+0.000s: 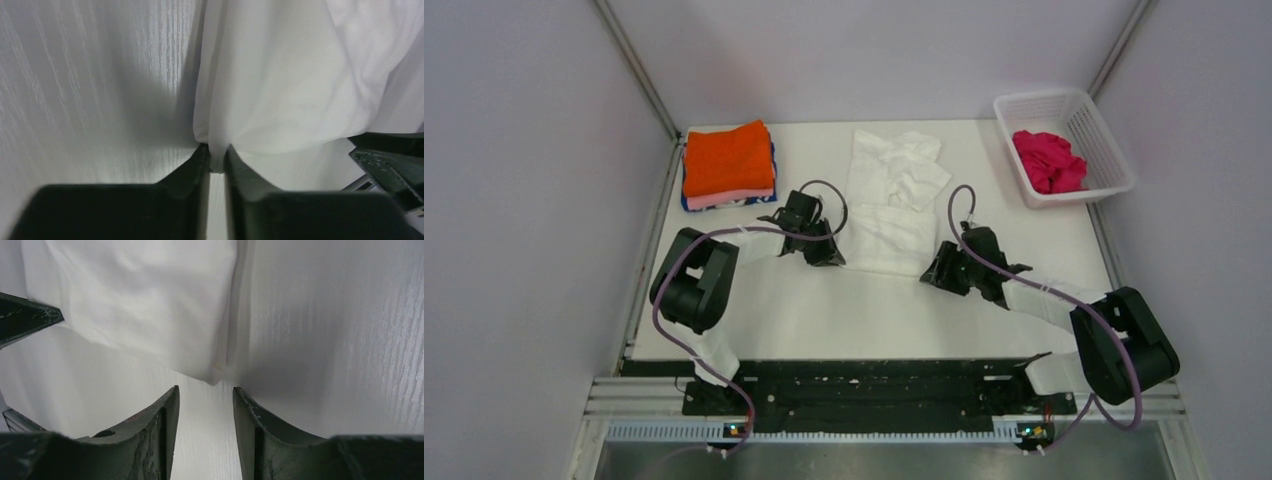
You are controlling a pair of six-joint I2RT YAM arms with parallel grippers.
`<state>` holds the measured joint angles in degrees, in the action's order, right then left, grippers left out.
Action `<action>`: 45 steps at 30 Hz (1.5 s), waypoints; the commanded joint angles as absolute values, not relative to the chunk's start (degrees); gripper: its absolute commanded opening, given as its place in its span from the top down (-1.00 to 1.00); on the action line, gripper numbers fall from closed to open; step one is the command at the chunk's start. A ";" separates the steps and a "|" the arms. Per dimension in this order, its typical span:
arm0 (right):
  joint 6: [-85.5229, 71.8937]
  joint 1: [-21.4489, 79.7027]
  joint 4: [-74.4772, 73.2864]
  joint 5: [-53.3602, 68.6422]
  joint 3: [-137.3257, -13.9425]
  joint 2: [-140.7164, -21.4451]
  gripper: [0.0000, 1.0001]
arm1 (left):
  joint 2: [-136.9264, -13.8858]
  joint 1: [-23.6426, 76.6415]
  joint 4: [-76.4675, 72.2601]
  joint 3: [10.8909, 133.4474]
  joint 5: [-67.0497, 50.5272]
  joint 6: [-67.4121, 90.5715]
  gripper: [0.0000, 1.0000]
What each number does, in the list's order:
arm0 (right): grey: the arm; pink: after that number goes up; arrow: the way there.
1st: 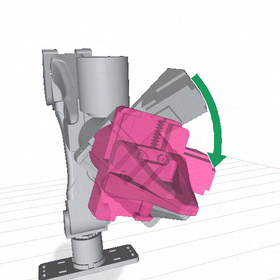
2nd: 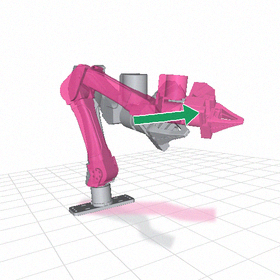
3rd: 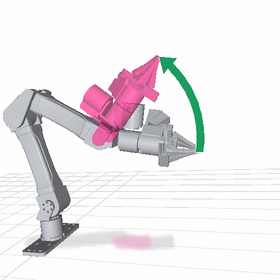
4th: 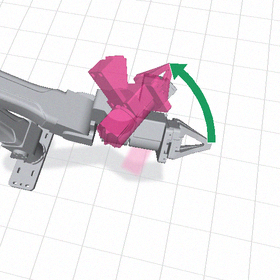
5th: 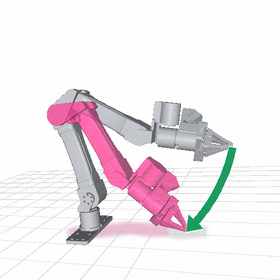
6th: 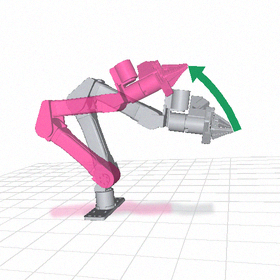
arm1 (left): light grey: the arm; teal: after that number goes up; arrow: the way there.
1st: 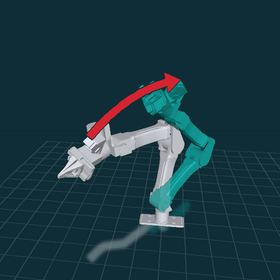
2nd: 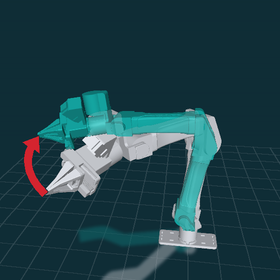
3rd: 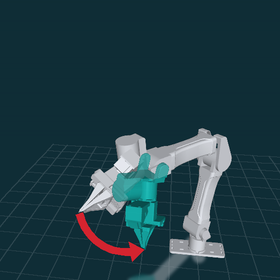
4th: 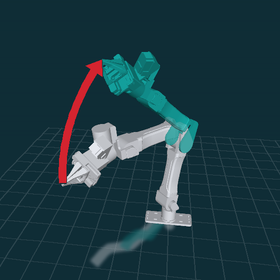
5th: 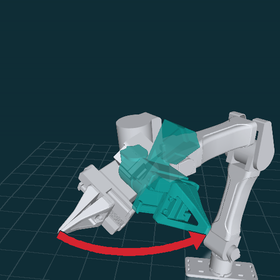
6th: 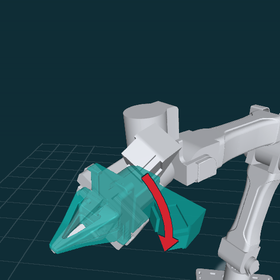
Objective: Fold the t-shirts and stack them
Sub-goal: Grab one side of the 2/3 rectangular tshirt with both arms, then fold the long partially folded tshirt into a neat square
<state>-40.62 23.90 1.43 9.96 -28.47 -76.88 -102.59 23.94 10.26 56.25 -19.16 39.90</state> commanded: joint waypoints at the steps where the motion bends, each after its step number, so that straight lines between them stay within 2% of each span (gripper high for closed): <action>1: -40.45 24.96 5.89 8.23 -27.99 -79.95 0.16 | -103.92 23.85 9.40 57.14 -18.23 39.81 1.00; 7: -40.26 25.05 8.79 6.85 -28.66 -85.01 0.39 | -104.11 23.90 8.43 55.90 -18.37 39.74 1.00; 8: -40.19 24.96 8.67 6.70 -28.86 -85.67 0.53 | -103.91 23.91 7.91 55.49 -18.63 39.67 1.00; 10: -39.94 25.03 7.59 6.93 -29.28 -86.25 1.00 | -103.42 23.88 6.84 54.58 -18.53 40.13 1.00; 12: -39.46 25.28 5.53 7.20 -29.23 -84.55 1.00 | -101.44 23.86 5.44 52.90 -18.27 40.59 1.00; 16: -37.97 25.49 -3.56 7.98 -29.03 -73.74 1.00 | -92.76 23.99 3.88 47.23 -17.74 39.99 1.00; 21: -36.54 25.53 -12.91 16.82 -28.74 -58.14 1.00 | -77.50 24.14 6.88 39.73 -19.85 40.64 1.00; 27: -37.62 25.71 -16.68 28.03 -28.77 -43.04 1.00 | -57.27 28.38 18.58 38.71 -16.14 41.96 1.00; 31: -39.01 25.68 -16.49 28.55 -29.80 -37.75 1.00 | -45.39 29.34 20.61 37.79 -14.97 43.01 1.00; 37: -39.87 25.59 -15.34 25.44 -32.15 -39.38 1.00 | -46.17 29.29 16.90 39.22 -14.46 43.40 1.00; 45: -41.79 20.81 -3.77 27.09 -33.77 -52.09 1.00 | -56.00 28.65 17.85 47.19 -1.71 42.57 1.00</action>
<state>-40.62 23.51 -11.99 26.61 -30.15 -47.68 -53.63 29.39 19.53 41.47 -9.87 43.38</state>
